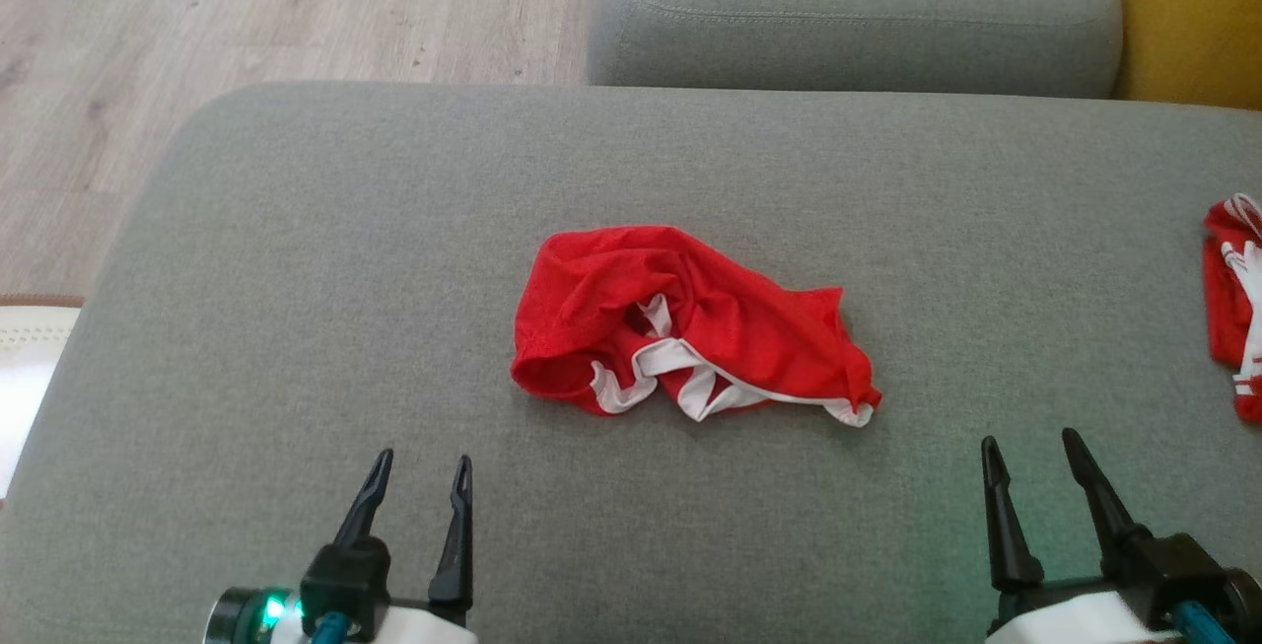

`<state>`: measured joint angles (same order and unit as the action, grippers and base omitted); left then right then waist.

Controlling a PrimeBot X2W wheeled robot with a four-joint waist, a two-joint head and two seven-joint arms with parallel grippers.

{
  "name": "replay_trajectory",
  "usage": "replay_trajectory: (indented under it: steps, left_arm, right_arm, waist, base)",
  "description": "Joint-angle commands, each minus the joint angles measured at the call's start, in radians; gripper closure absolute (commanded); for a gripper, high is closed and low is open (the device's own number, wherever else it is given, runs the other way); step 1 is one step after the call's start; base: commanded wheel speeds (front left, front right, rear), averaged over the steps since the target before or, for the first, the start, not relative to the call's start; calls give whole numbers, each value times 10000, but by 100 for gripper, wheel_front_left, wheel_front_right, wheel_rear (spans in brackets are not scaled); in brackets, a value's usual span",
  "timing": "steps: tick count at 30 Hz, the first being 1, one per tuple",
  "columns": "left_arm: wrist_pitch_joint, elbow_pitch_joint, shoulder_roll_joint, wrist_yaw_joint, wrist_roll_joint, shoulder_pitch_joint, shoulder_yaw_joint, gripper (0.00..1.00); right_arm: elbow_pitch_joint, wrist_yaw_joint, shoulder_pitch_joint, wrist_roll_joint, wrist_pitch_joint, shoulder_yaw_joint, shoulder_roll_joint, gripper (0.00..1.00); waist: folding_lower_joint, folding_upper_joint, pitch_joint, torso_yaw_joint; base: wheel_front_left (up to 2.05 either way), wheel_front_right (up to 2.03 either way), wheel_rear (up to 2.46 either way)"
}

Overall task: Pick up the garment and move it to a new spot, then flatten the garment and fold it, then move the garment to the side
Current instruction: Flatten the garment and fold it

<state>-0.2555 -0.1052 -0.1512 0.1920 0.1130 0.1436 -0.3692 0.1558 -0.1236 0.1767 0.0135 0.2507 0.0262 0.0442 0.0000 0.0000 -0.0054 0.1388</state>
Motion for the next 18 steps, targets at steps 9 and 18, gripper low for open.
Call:
replay_trajectory:
  steps: [9, 18]
  left_arm:
    - [-62, 203, 298, -289, -307, -141, 740, 0]
    - [-62, -125, 677, -1028, -530, -1063, 34, 0]
  right_arm:
    - [-236, -71, -298, 77, 110, -278, 60, 0]
    - [-202, -71, -528, 102, 111, -497, 60, 0]
  waist:
    - [0, 0, 27, -13]
    - [0, 0, 311, -415]
  base:
    - [0, 0, 0]
    - [0, 0, 0]
